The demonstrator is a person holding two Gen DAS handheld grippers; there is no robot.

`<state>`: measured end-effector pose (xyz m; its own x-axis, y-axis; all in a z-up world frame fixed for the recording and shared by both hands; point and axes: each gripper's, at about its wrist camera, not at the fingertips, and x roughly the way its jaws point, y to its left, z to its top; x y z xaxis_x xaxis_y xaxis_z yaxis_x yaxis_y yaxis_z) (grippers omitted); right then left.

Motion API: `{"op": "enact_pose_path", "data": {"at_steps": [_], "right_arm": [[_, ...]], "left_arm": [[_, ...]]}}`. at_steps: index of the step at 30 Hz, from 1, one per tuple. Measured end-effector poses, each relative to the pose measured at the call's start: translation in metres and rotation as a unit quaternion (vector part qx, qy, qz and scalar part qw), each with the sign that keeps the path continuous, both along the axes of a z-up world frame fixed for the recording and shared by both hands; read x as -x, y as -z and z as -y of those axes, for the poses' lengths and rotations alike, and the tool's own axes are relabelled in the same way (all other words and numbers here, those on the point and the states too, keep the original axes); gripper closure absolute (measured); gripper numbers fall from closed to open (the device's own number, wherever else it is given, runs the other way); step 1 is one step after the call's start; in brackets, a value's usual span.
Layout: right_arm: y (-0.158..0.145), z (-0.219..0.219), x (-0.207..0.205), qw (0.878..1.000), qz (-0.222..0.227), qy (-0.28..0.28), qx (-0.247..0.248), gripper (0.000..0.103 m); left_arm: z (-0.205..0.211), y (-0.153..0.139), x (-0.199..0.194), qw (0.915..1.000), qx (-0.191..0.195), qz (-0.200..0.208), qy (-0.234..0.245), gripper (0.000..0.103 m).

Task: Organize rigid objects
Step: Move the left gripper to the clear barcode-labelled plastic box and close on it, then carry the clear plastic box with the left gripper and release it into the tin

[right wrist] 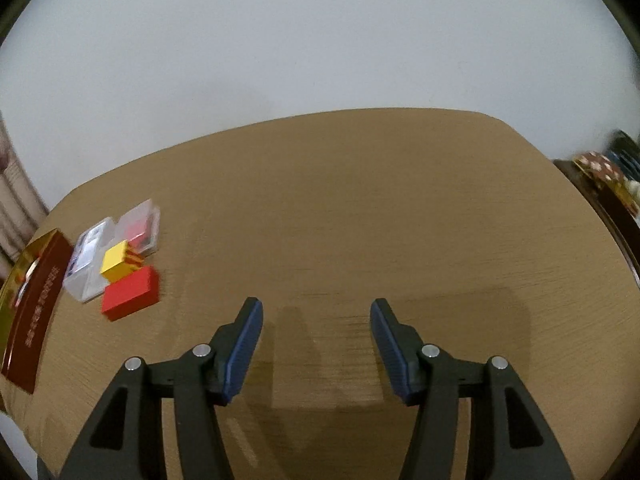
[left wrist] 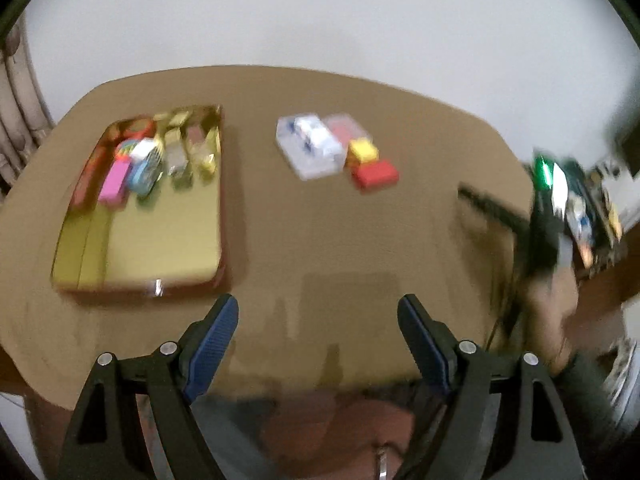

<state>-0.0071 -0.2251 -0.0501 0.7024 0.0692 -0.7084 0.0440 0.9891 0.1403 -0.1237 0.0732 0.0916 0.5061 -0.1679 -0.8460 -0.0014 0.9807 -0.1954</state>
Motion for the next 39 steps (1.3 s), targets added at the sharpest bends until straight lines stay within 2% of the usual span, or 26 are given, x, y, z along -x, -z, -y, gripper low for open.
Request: {"op": "enact_pose_path", "data": {"at_steps": [2, 5, 7, 8, 10, 13, 15, 18, 21, 36, 38, 39], "right_arm": [[-0.004, 0.004, 0.007, 1.0, 0.012, -0.01, -0.01, 0.043], [-0.004, 0.008, 0.007, 0.999, 0.023, -0.012, -0.041, 0.043], [-0.004, 0.012, 0.008, 0.998, 0.028, -0.013, -0.059, 0.043], [-0.005, 0.013, 0.009, 0.998, 0.03, -0.014, -0.063, 0.043], [-0.005, 0.013, 0.009, 0.997, 0.035, -0.018, -0.067, 0.042], [-0.005, 0.01, 0.01, 0.996, 0.038, -0.028, -0.072, 0.042], [-0.004, 0.01, 0.009, 0.996, 0.038, -0.033, -0.078, 0.041], [-0.005, 0.012, 0.009, 0.995, 0.041, -0.037, -0.089, 0.041], [-0.006, 0.014, 0.012, 0.994, 0.046, -0.04, -0.094, 0.041], [-0.007, 0.013, 0.014, 0.994, 0.042, -0.046, -0.093, 0.041], [-0.007, 0.013, 0.013, 0.994, 0.041, -0.045, -0.093, 0.041], [-0.006, 0.013, 0.013, 0.994, 0.04, -0.045, -0.093, 0.041]], "left_arm": [[0.007, -0.005, -0.028, 0.9999, 0.008, 0.0, -0.009, 0.017], [0.014, -0.001, -0.084, 0.9993, -0.002, -0.011, -0.035, 0.017], [0.014, 0.009, -0.12, 0.9977, -0.01, -0.038, -0.055, 0.017], [0.013, 0.014, -0.136, 0.9967, 0.002, -0.053, -0.061, 0.017], [0.011, 0.021, -0.155, 0.9952, 0.012, -0.067, -0.071, 0.017], [0.012, 0.032, -0.181, 0.993, 0.001, -0.084, -0.082, 0.017], [0.013, 0.038, -0.19, 0.9908, -0.024, -0.092, -0.096, 0.017], [0.015, 0.049, -0.2, 0.9893, -0.031, -0.106, -0.095, 0.017], [0.015, 0.056, -0.207, 0.9888, -0.02, -0.113, -0.096, 0.017], [0.002, 0.088, -0.236, 0.9826, -0.018, -0.145, -0.114, 0.018], [0.001, 0.092, -0.24, 0.9821, -0.02, -0.149, -0.114, 0.022], [0.0, 0.096, -0.241, 0.9815, -0.016, -0.153, -0.114, 0.029]]}}
